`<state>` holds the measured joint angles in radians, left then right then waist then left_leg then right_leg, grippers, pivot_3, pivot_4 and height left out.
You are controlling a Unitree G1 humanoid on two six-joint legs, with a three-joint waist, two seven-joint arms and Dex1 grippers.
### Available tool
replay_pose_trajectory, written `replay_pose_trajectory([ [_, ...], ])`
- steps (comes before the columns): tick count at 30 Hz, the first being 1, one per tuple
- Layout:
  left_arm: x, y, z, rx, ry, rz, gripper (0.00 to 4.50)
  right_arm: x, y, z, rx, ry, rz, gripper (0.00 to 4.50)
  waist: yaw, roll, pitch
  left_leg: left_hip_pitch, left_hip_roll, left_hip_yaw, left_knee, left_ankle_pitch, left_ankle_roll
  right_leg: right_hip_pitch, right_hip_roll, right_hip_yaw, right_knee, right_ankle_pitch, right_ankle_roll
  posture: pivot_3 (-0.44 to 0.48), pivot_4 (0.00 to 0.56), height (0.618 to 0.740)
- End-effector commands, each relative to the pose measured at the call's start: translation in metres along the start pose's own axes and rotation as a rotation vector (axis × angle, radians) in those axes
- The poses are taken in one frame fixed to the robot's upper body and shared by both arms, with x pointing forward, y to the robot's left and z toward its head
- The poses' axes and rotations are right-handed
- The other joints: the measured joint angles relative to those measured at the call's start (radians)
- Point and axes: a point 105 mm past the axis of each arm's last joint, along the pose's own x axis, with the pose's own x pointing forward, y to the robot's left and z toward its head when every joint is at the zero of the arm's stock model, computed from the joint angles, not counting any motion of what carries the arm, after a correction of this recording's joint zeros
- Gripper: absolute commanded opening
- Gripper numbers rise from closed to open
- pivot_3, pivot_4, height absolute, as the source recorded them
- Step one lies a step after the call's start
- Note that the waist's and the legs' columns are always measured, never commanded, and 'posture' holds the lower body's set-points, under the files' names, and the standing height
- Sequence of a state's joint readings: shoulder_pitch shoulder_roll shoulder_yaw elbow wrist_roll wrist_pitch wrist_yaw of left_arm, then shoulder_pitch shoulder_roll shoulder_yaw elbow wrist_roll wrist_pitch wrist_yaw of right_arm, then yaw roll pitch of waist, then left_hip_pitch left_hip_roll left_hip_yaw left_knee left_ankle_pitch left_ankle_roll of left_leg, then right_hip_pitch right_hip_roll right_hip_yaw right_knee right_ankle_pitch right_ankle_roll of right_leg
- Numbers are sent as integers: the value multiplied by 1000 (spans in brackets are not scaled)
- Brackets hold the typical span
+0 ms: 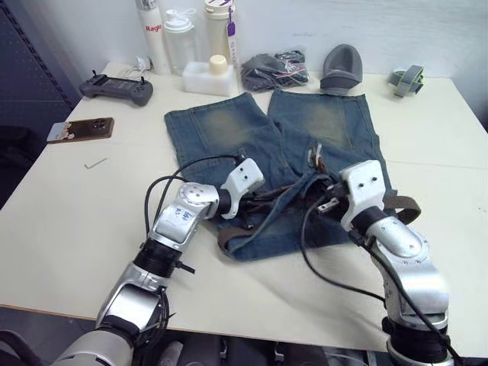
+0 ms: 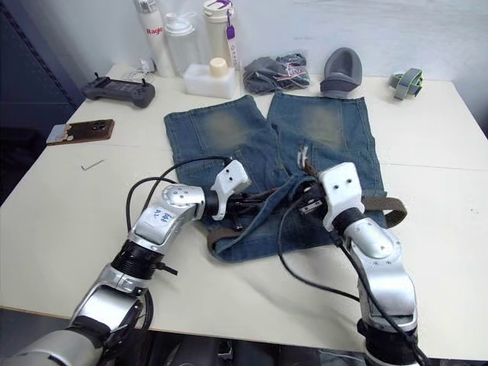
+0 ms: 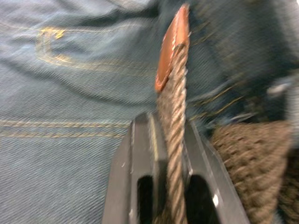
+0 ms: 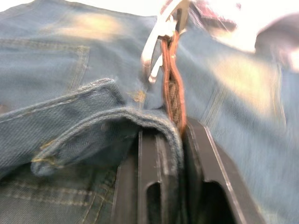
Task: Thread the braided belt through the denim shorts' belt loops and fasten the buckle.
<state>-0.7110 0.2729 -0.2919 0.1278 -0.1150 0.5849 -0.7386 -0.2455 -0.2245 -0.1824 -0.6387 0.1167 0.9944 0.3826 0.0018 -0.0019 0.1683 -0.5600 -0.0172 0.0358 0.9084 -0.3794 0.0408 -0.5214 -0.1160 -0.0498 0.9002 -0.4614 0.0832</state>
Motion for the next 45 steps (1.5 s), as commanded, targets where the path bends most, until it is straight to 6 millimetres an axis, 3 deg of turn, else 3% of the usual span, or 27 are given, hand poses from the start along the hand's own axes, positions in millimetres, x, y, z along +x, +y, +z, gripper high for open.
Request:
replay_pose_trajectory([
  [1, 1, 2, 5, 10, -25, 29, 0, -11, 13, -9, 217, 113, 41, 25, -2, 0, 0, 0, 0, 0, 0, 0, 0, 0, 0, 0, 0, 0, 0, 0, 150, 656],
  [5, 4, 0, 13, 6, -54, 35, 0, -13, 30, -2, 245, 156, 122, 25, -6, 0, 0, 1, 0, 0, -1, 0, 0, 0, 0, 0, 0, 0, 0, 0, 150, 656],
  [10, 8, -8, 17, 11, -71, -3, 0, -13, 32, 4, 253, 178, 130, 25, -6, 0, 0, 1, 0, 0, -2, 0, -1, -1, 0, 0, 0, 0, 0, 0, 150, 656],
  [17, 6, -14, 14, 27, -54, -24, 0, -3, 25, 20, 412, 101, 69, 25, -8, 0, 0, 1, 0, 1, -4, 2, -2, -1, 0, 1, -1, 0, 0, 0, 150, 656],
  [34, 30, -30, 32, 55, -92, -76, 0, -2, 56, 12, 356, 153, 162, 25, -6, 0, 0, 1, -3, 1, -8, 3, -1, -1, 0, 2, -3, 0, 0, 0, 150, 656],
  [45, 26, -31, 33, 219, -41, -91, 0, 3, 24, 15, 333, 138, -1, 25, -6, 0, 0, 1, -3, 1, -9, 4, -1, -1, -1, 2, -4, 0, 0, 0, 150, 656],
])
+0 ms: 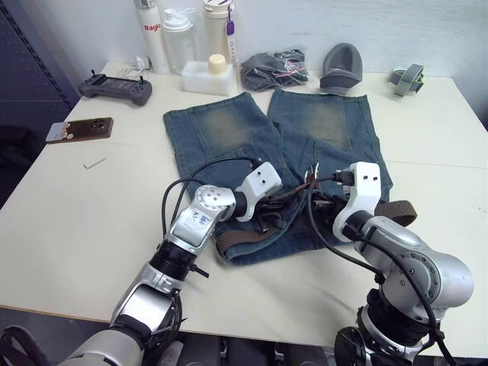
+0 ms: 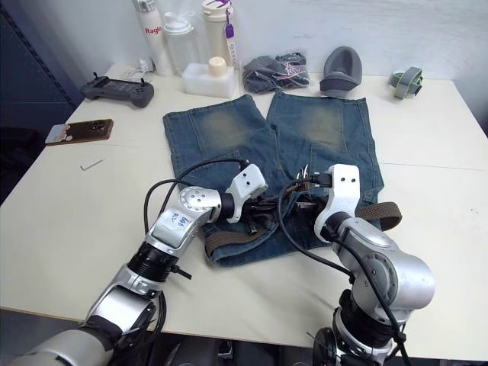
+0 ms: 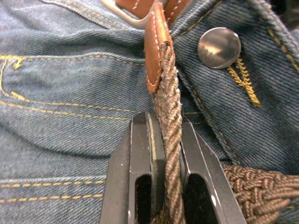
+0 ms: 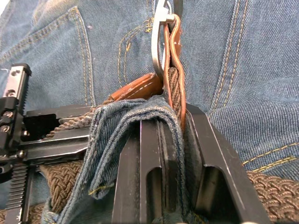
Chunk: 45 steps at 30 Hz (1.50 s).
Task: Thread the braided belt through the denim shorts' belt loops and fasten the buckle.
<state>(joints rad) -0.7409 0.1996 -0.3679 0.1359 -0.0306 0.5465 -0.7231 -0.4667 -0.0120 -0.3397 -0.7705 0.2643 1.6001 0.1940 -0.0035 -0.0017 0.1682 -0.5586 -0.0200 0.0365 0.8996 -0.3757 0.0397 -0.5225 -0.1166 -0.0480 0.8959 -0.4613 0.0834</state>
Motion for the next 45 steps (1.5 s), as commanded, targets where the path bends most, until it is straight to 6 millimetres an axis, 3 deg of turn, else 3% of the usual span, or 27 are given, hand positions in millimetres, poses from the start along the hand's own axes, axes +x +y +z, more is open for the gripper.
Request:
replay_pose_trajectory([
  [1, 2, -9, 23, 119, -49, -50, 0, 3, 0, 13, 8, -50, -12, 25, -2, 0, 0, 0, 0, 0, 0, 0, 0, 0, 0, 0, 0, 0, 0, 0, 150, 656],
  [11, 5, -15, 29, 167, -53, -68, 0, 7, 16, 10, -11, -34, 47, 25, -1, 0, 0, 0, -1, 0, -5, 3, 0, 0, 0, 0, -2, 1, 1, 0, 150, 656],
  [16, 1, -5, 40, 269, -59, -30, 0, 6, 13, 1, -341, 23, 19, 25, -1, 0, 0, 0, -1, 0, -5, 3, 0, 0, -1, 0, -4, 1, 1, 0, 150, 656],
  [23, -18, 13, 47, 392, -35, 21, 0, 11, 2, 8, -494, -32, -39, 25, -2, 0, 0, 0, -1, -1, -6, 4, 0, 0, -1, -1, -5, 1, 1, 0, 150, 656],
  [28, -27, 21, 49, 363, -50, 52, 0, 13, -3, 9, -616, -35, -58, 25, 0, -1, 1, 0, -1, -1, -6, 4, 1, 1, -1, -1, -6, 1, 1, 0, 150, 656],
  [35, -21, 20, 41, 224, -65, 94, 0, 10, 14, 9, -474, -70, 38, 25, 0, -1, 1, 0, -1, -1, -6, 4, 1, 1, -1, -1, -6, 1, 2, 0, 150, 656],
  [40, -21, 22, 27, 73, -37, 143, 0, 3, 12, 12, -428, -79, 17, 25, 0, -1, 1, 0, -1, -1, -6, 4, 0, 1, -1, -1, -6, 1, 2, 0, 150, 656],
  [42, -26, 26, 22, 32, -26, 170, 0, 0, 2, 19, -390, -111, -41, 25, -1, -1, 1, 0, -1, -1, -7, 4, 0, 1, -1, -1, -5, 1, 2, 0, 150, 656],
  [45, -36, 33, 14, 14, 0, 215, 0, -7, -31, 39, -119, -220, -189, 25, -2, -1, 1, 0, -1, -1, -7, 5, -1, 1, -1, -1, -5, 1, 2, 0, 150, 656],
])
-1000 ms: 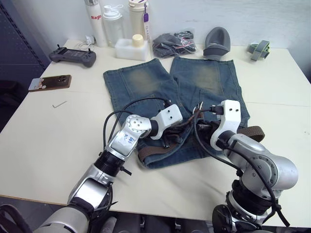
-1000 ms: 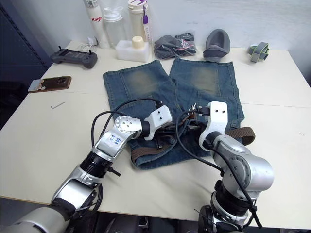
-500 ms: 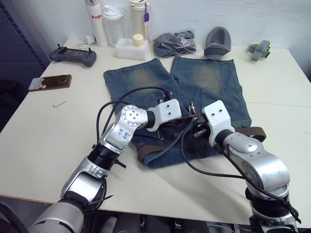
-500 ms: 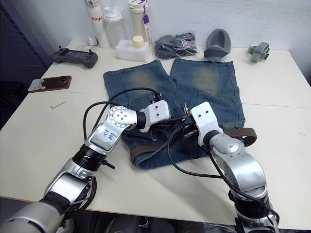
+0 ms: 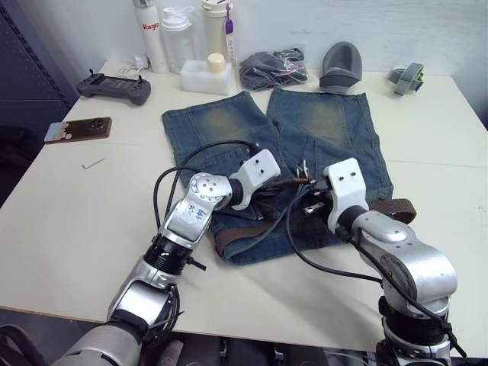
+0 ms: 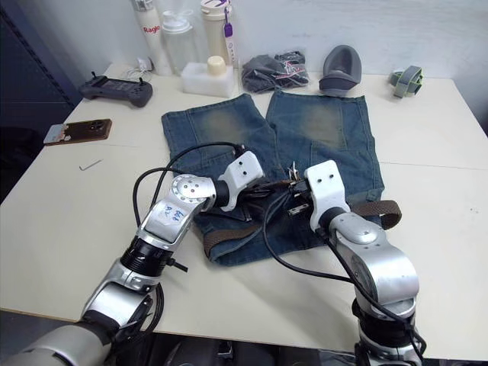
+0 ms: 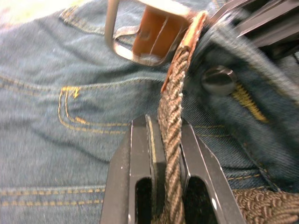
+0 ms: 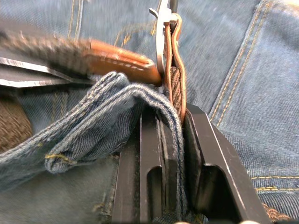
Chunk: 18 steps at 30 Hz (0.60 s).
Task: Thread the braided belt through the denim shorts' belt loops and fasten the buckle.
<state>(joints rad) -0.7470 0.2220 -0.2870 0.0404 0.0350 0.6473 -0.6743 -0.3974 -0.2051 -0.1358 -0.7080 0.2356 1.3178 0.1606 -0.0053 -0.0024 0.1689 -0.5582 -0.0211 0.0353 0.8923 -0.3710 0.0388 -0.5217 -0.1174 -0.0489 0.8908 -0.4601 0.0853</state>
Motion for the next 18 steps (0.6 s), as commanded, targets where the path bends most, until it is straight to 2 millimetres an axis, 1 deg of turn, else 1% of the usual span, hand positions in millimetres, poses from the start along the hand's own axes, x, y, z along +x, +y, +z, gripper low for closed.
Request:
replay_pose_trajectory([
  [1, -14, 13, 3, 1, -15, 63, 0, -13, -43, 24, 247, -146, -202, 25, 1, 0, 0, 0, 0, 0, 0, 1, -1, 0, 0, 0, 1, 0, 0, 0, 150, 656],
  [2, -15, 14, 2, -1, -13, 68, 0, -14, -48, 26, 303, -165, -224, 25, 3, 0, 0, 0, 0, 0, 0, 1, -1, 0, 0, 0, 1, 0, 0, 0, 150, 656],
  [3, -17, 18, 2, -2, -12, 81, 0, -16, -57, 33, 437, -229, -262, 25, 4, 0, 0, 0, 0, 0, 0, 1, -1, 0, 0, 0, 1, 0, 0, 0, 150, 656],
  [4, -19, 20, 1, -1, -11, 92, 0, -17, -61, 37, 552, -274, -285, 25, 4, 0, 0, 0, 0, 0, 0, 1, -1, 0, 0, 0, 1, 0, 0, 0, 150, 656],
  [5, -20, 23, 0, -2, -11, 100, 0, -17, -58, 41, 621, -299, -266, 25, 4, 1, 0, 0, 0, 0, 0, 1, -1, -1, 0, 0, 1, 0, 0, 0, 150, 656],
  [6, -21, 24, 0, -2, -11, 106, 0, -14, -40, 47, 601, -296, -159, 25, 6, 1, 0, 0, -1, 0, -1, 1, -1, -1, 0, 0, 1, 0, 0, 0, 150, 656],
  [7, -21, 25, 0, -2, -12, 109, 0, -12, -26, 49, 564, -270, -97, 25, 5, 1, 0, 0, -1, 0, -1, 1, -1, -1, 0, 0, 1, 0, 0, 0, 150, 656],
  [10, -20, 23, 2, -3, -17, 109, 0, -13, -44, 34, 673, -222, -251, 25, 2, 1, 0, 0, -2, 0, -3, 1, -1, -1, 0, 1, 0, 0, 0, 0, 150, 656],
  [12, -19, 21, 2, -4, -21, 105, 0, -10, -24, 33, 637, -190, -134, 25, 2, 1, 0, 0, -2, 0, -3, 1, -1, -1, 0, 1, 0, 0, 0, 0, 150, 656],
  [14, -18, 19, 5, 0, -32, 99, 0, -10, -14, 33, 612, -175, -92, 25, 0, 1, 0, 0, -2, 0, -3, 1, -1, -1, 0, 1, 0, 0, 0, 0, 150, 656],
  [18, -17, 19, 13, 35, -59, 91, 0, -9, -11, 33, 624, -173, -83, 25, -2, 1, 0, 0, -2, 0, -3, 2, -2, -1, 0, 2, 1, 0, 0, 0, 150, 656],
])
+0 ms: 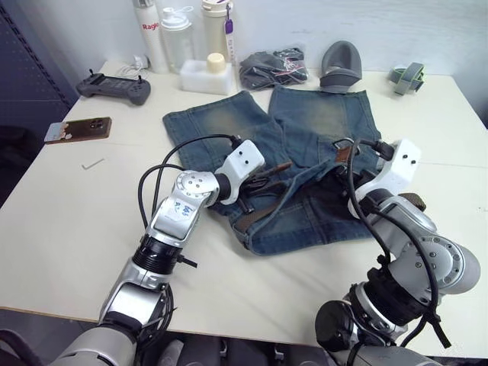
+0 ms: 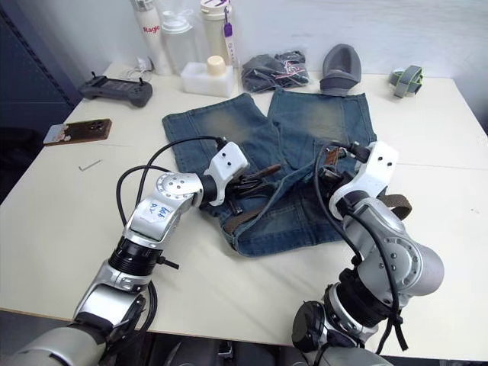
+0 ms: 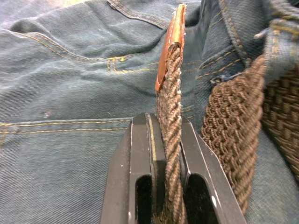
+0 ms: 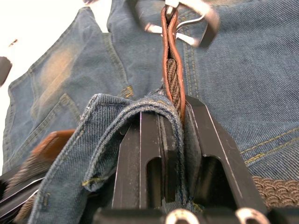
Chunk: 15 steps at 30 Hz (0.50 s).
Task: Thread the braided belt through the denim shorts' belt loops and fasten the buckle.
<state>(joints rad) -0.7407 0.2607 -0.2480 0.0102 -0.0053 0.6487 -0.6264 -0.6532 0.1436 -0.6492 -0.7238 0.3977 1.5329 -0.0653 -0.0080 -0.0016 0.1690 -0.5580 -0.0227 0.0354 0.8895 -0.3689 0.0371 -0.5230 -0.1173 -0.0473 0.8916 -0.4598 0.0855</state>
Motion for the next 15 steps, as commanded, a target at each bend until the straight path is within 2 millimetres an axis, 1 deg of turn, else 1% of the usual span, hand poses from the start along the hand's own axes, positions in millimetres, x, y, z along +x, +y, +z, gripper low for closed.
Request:
replay_pose_trajectory([
  [1, -2, 2, 13, 64, -39, 7, 0, -4, 17, -2, 75, -40, 49, 25, 0, 0, 0, 0, 0, 0, 0, 0, 0, 0, 0, 0, 0, 0, 0, 0, 150, 656],
  [6, 7, -3, 26, 141, -74, -9, 0, -5, 25, -8, 27, -14, 88, 25, 3, 0, 0, 0, 0, 0, 0, 0, 0, 0, 0, 0, 0, 0, 0, 0, 150, 656],
  [11, 7, 3, 40, 214, -128, 26, 0, -10, 41, -21, -66, 35, 181, 25, -4, 0, 0, 0, 0, 0, -1, 0, 0, 0, 0, 0, 0, 0, 0, 0, 150, 656],
  [15, 7, 4, 45, 257, -150, 43, 0, -14, 50, -31, -151, 68, 238, 25, -15, 0, 0, 0, 0, 0, 0, 0, 0, 0, 0, 0, 0, 0, 0, 0, 150, 656],
])
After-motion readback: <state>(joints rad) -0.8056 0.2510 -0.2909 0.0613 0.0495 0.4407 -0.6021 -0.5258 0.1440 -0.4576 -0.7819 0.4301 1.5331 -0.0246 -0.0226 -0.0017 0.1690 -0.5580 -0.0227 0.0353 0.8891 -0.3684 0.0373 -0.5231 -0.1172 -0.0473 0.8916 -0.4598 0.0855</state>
